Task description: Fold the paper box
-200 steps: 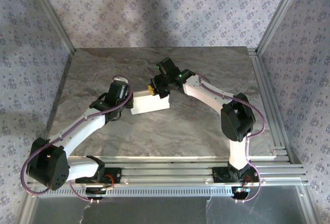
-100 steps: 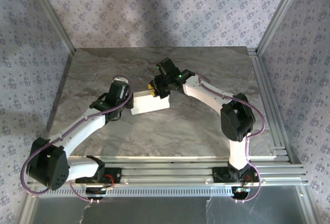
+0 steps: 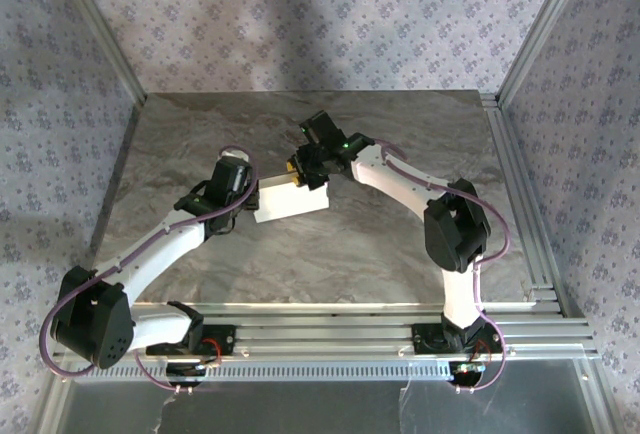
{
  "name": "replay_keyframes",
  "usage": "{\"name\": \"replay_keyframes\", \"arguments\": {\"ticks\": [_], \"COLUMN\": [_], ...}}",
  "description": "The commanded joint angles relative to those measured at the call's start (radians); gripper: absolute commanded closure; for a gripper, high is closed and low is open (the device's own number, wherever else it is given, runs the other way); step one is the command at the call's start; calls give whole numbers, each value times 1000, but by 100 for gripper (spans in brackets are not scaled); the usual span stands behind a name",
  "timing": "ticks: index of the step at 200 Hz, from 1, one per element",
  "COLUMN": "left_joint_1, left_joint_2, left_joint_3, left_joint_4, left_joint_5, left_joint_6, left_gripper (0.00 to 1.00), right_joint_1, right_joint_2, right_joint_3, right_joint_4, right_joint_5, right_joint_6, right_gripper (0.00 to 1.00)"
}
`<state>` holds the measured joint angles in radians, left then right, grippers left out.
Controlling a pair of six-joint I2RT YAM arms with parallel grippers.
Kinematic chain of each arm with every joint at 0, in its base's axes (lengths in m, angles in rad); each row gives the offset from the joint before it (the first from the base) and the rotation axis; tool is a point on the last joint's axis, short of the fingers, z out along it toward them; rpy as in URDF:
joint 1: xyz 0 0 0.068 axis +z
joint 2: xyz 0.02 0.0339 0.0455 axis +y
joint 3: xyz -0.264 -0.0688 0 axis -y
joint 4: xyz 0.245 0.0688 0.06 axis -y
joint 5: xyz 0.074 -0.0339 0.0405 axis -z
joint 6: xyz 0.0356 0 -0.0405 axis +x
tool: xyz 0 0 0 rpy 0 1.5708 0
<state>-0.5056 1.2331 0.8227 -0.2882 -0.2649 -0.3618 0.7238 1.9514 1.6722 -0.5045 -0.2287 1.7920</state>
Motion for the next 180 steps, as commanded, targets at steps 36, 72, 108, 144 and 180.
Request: {"name": "replay_keyframes", "arguments": {"ticks": [36, 72, 108, 144, 180], "left_joint_1": [-17, -22, -25, -25, -24], "left_joint_2": [3, -3, -9, -3, -17], "left_joint_3": [1, 0, 1, 12, 73], "left_joint_4": [-103, -106, -109, -126, -204], "left_joint_5": [2, -5, -12, -11, 13], "left_joint_6": [-11, -11, -12, -42, -175], "left_gripper": [100, 100, 100, 99, 67], "right_joint_1": [11, 10, 8, 9, 9], "right_joint_2": [33, 44, 50, 44, 32], "right_joint_3": [33, 51, 60, 59, 32], "right_joint_4": [-71, -79, -77, -92, -92], "right_joint_5": [64, 77, 85, 83, 83], "right_joint_6": [27, 33, 35, 22, 10], "right_gripper": [78, 83, 92, 100, 100]}}
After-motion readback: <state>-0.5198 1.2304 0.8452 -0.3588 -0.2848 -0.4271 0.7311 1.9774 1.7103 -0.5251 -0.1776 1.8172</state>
